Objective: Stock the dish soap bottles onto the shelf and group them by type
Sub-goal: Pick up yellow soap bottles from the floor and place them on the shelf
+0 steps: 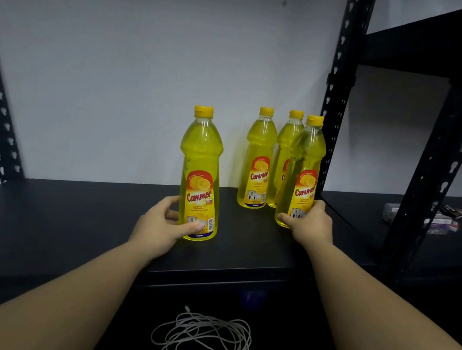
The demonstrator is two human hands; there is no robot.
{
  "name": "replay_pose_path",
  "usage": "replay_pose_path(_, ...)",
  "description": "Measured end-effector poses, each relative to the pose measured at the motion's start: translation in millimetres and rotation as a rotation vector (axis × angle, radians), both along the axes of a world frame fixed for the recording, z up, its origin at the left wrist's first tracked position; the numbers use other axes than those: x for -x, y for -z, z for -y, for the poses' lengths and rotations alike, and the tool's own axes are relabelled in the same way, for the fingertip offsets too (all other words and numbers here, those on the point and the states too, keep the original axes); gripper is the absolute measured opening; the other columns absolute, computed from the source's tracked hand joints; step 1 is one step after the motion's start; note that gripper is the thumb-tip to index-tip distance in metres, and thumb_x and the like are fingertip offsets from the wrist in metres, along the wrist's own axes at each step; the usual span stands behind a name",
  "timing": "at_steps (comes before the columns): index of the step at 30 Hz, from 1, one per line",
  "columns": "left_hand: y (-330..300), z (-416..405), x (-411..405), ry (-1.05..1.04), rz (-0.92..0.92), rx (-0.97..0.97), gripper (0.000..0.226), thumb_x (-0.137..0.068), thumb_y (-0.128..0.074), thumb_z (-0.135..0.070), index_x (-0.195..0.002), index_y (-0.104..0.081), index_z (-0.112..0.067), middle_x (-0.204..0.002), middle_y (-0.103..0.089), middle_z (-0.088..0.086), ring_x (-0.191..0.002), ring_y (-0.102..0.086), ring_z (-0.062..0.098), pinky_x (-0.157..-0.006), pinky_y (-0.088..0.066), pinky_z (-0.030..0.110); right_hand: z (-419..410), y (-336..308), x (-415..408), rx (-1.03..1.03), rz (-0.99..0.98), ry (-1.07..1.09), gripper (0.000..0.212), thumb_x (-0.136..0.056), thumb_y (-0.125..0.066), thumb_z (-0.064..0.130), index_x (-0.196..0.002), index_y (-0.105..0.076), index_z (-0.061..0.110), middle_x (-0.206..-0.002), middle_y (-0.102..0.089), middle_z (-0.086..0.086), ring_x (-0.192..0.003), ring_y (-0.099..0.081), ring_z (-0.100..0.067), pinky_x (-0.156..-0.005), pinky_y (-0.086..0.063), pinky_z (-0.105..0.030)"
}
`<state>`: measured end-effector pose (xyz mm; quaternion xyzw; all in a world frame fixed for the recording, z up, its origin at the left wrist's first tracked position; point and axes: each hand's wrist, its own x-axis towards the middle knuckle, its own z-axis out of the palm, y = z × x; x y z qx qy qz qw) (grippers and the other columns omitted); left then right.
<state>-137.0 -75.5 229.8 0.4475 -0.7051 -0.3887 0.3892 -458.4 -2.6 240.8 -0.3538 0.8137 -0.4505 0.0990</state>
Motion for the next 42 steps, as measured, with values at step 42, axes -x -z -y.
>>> replay_pose_path(42,-6.4,-5.4,89.1,-0.021,0.07,0.073,0.081,-0.068,-0.09,-0.056,-0.137,-0.056,-0.031,-0.102,-0.074,-0.009,-0.095,-0.068,0.006,-0.076,-0.048,0.029,-51.4,6.9,39.6,-0.316,-0.331,-0.134,0.111,-0.065,-0.06,0.095,-0.153,-0.044,0.031,-0.146,-0.058,-0.004,-0.135,-0.052,-0.03,-0.108,-0.044,-0.046)
